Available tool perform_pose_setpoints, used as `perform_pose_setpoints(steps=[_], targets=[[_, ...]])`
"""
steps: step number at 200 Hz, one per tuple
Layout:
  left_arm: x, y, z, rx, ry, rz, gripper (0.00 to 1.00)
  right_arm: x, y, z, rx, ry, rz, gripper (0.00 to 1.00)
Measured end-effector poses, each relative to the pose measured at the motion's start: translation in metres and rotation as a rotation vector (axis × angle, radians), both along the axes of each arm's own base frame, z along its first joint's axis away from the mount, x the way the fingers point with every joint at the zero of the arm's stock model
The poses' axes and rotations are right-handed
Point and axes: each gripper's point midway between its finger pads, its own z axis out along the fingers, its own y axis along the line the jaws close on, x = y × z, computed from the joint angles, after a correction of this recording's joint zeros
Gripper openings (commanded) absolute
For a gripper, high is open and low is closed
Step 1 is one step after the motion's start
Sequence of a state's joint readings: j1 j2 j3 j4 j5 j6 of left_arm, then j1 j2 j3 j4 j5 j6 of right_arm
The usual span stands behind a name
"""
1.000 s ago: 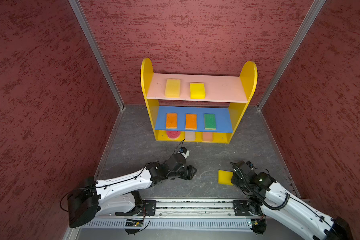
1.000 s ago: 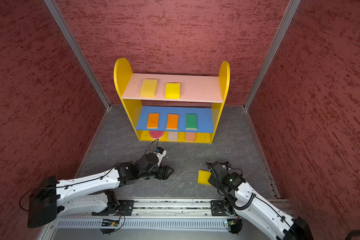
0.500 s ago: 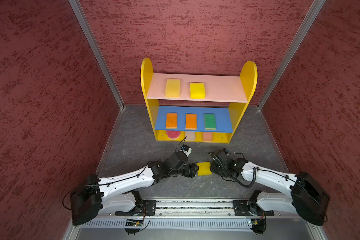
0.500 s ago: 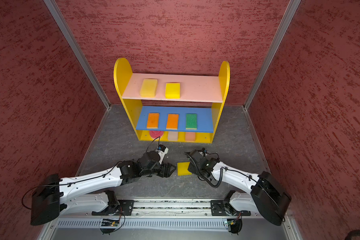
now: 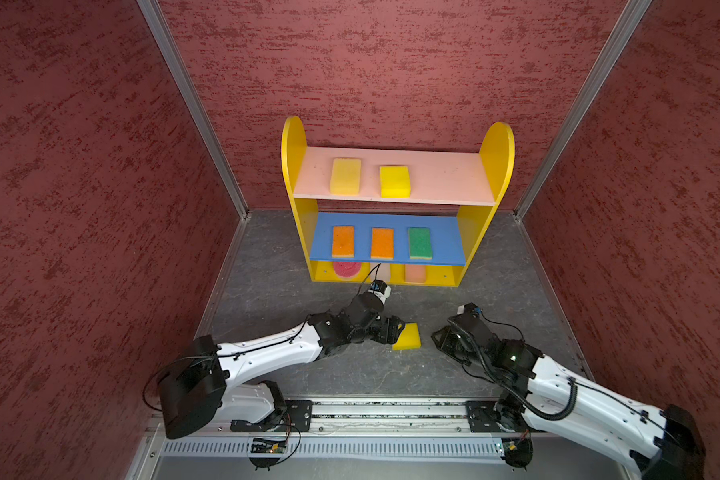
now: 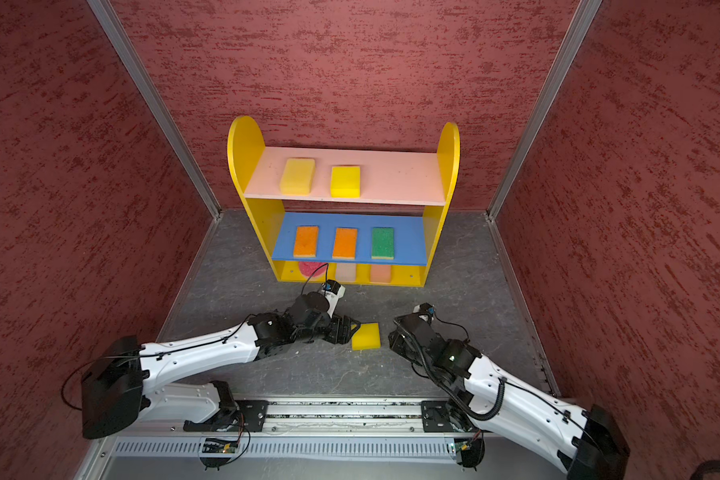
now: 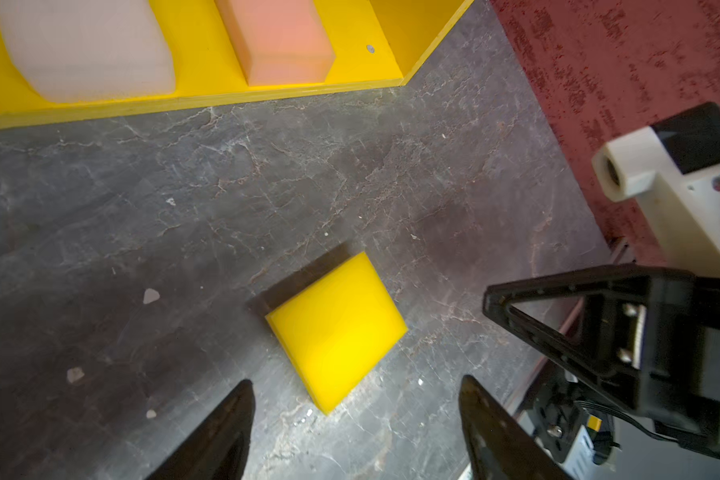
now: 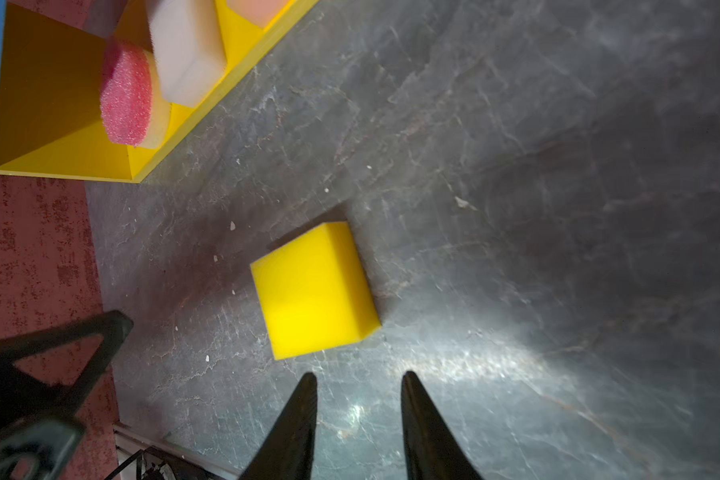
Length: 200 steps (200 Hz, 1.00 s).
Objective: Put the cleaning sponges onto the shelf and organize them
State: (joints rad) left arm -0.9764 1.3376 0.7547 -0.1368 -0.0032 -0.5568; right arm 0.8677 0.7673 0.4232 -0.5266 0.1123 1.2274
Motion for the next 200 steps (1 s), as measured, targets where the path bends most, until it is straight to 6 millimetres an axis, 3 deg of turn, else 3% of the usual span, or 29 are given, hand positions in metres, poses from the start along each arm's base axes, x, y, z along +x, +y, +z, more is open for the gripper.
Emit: perform_pose_setpoints(steps=[31,63,84,105,139,200], targets=[[0.019,-0.008,-0.024,0.044,0.02,0.006,0.7,-0.018,0.007,-0.03,-0.026,0.077,0.038,0.36],[0.032,-0.02,-0.041,0.053,0.041,0.004,0.69,-0.025,0.031,-0.059,-0.087,0.147,0.103,0.37],[0.033,-0.027,-0.052,0.049,0.062,-0.006,0.67,-0.011,0.058,-0.054,-0.067,0.123,0.127,0.39],[0.032,-0.03,-0.06,0.044,0.089,-0.012,0.67,-0.002,0.07,-0.056,-0.076,0.112,0.139,0.39],[0.032,-0.027,-0.062,0.033,0.093,-0.002,0.67,0.017,0.07,-0.056,-0.046,0.076,0.108,0.4],[0.028,-0.011,-0.065,0.027,0.117,0.029,0.67,0.061,0.039,-0.054,-0.028,0.031,-0.012,0.4]])
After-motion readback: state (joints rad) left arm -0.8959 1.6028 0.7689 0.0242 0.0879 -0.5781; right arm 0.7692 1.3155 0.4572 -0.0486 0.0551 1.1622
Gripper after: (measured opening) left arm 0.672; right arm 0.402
